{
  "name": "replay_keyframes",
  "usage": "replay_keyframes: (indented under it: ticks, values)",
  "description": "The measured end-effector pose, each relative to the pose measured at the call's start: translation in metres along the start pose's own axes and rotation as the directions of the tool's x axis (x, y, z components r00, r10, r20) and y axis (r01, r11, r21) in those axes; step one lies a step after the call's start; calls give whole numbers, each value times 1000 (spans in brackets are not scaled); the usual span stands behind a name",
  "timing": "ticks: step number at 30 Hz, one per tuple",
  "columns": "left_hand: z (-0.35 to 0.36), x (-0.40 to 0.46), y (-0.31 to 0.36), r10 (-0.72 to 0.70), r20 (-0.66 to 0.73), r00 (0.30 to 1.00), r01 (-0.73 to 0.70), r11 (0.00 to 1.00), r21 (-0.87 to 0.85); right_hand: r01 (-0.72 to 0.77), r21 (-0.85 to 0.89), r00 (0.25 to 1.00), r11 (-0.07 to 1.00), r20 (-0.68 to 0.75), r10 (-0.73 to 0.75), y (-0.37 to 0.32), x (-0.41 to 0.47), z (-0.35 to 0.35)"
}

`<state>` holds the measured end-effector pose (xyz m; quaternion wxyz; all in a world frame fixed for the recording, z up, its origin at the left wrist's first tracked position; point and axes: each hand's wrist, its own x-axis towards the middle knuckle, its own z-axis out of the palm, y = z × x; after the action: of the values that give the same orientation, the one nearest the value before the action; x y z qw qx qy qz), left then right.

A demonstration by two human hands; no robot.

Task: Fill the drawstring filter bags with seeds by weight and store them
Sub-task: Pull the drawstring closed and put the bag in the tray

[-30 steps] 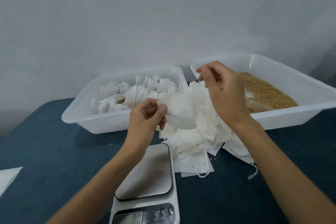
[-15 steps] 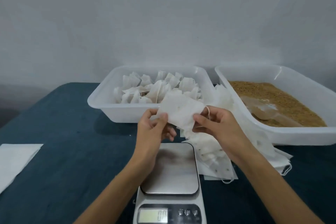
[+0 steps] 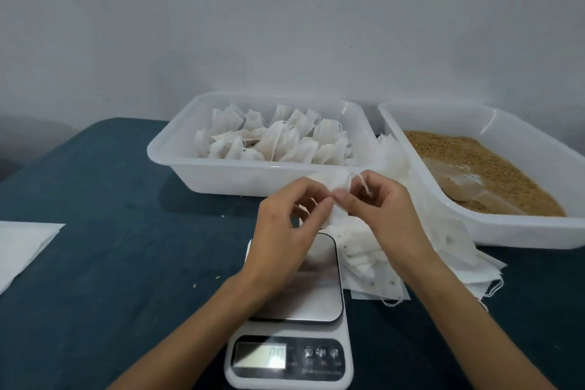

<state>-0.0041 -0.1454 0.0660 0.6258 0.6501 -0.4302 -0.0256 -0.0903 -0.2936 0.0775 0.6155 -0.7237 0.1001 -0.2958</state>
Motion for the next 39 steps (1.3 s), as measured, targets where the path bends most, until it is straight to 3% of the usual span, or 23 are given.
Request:
replay_keyframes:
  ticks: [8,12,15,18,20,21,24,26,28,31,33,35,37,39]
  values:
    - [-2,1,-4,-79,-7,997,79,997,3,-112,284,986,952,153,70,-1,-2,4]
    - [-4,5,-8,-172,26,985,174,970,-168,-62,239,997,969,49,52,1,-2,5]
    - [-6,8,-10,-233,-3,972,224,938,-263,158,-49,987,986,-4,-158,-1,-3,6]
    - [-6,8,-9,-238,-22,971,223,935,-275,369,-455,922,810,73,-379,3,-6,8]
    - [-5,7,-7,-220,-21,975,207,945,-254,373,-568,910,734,71,-408,6,-7,8]
    - [-5,6,-7,-209,-18,978,199,951,-236,345,-564,923,750,58,-380,6,-7,8]
    - [-3,4,-7,-157,-10,987,154,976,-156,152,-332,988,931,33,-150,4,-5,10]
    - [-3,3,-5,-79,-7,997,78,996,-48,24,-144,998,989,60,-15,2,-5,12]
    - [-3,3,-4,11,27,1000,-12,999,52,17,-105,995,994,95,-7,1,-7,13]
    - [-3,1,-4,38,6,999,-38,997,69,4,-36,1000,999,26,-3,2,-8,11]
    - [-5,3,-5,-42,-115,993,45,999,26,-48,116,998,992,-26,51,1,-6,5]
    - [-8,8,-5,-230,-169,959,211,970,-123,-113,292,993,950,18,113,-1,-3,0]
    - [-14,15,-6,-406,-73,911,357,865,-354,-130,357,991,925,62,116,-1,-2,-2]
    - [-16,18,-8,-449,43,892,412,773,-483,-77,244,997,967,-6,81,0,-2,0]
